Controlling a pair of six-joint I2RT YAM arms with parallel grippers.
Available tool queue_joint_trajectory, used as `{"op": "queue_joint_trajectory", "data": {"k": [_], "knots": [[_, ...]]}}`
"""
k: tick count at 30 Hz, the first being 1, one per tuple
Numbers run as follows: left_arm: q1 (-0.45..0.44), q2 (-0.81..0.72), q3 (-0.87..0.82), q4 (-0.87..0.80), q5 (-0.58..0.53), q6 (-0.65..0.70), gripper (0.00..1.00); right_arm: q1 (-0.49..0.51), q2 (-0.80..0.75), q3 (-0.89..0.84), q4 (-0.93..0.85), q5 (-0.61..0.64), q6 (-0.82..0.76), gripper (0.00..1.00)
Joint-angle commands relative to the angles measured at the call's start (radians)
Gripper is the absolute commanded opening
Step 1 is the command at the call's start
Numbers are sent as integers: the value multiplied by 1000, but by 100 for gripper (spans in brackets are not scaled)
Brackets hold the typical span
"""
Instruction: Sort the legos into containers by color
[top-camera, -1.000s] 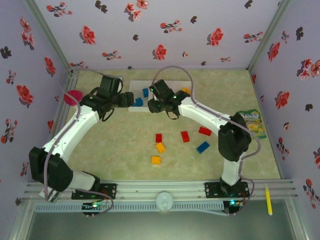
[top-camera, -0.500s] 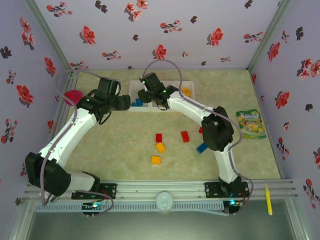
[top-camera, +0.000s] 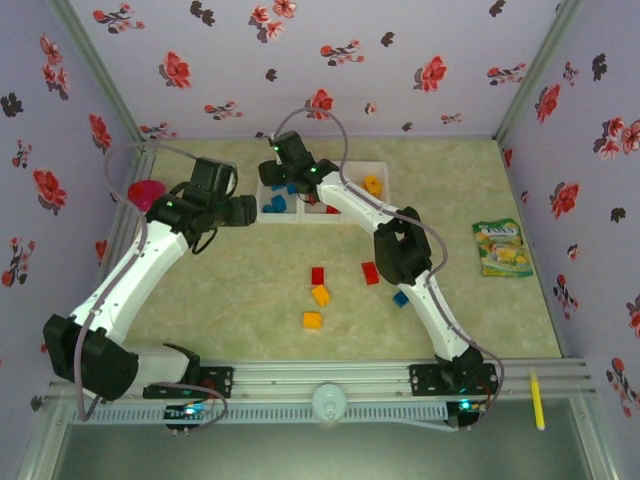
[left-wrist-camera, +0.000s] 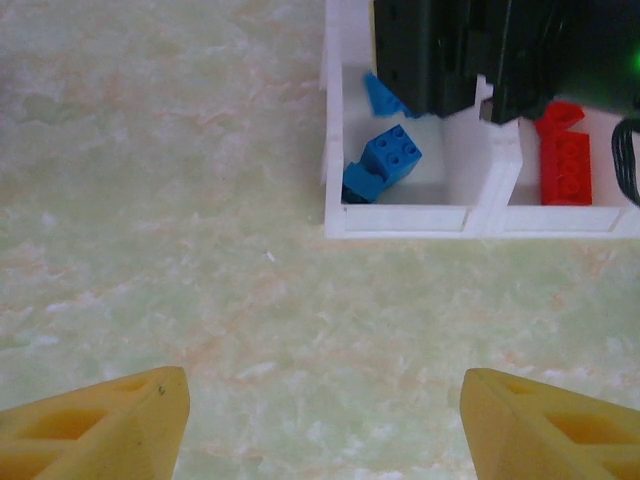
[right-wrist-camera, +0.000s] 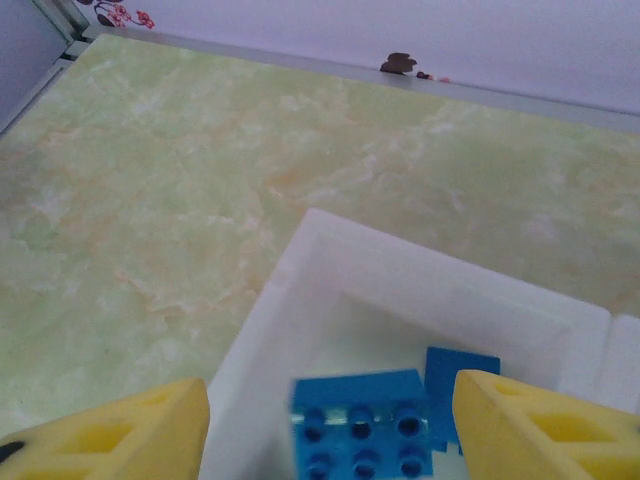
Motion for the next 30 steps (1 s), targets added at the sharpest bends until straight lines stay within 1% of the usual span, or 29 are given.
{"op": "queue_joint_trajectory", "data": {"k": [1,5,11,16,20,23,27,30], "knots": [[-7,-23,6,-53,-6,-16,73,-9,-2,55,-45,-9,11,68],[-12,-28,-2,-54,13,-26,73,-10,-82,-23,-39,1,0,68],[-46,-19,-21,-58,18,-40,74,-17,-318,-324,36,17,-6,69],[-91,1,-60,-51,41,-78,74,-26,-507,-547,33,43,-6,69],[-163,24,-117,-38,52,-146,74,-45,-621,-699,19,53,32,69],[-229,51,-158,-37,70,-232,74,-62,-698,-813,37,63,80,69],[-336,91,-208,33,122,-355,74,-94,-779,-933,59,63,143,69],[-389,142,-220,93,138,-450,76,-105,-828,-1002,67,84,164,69]]}}
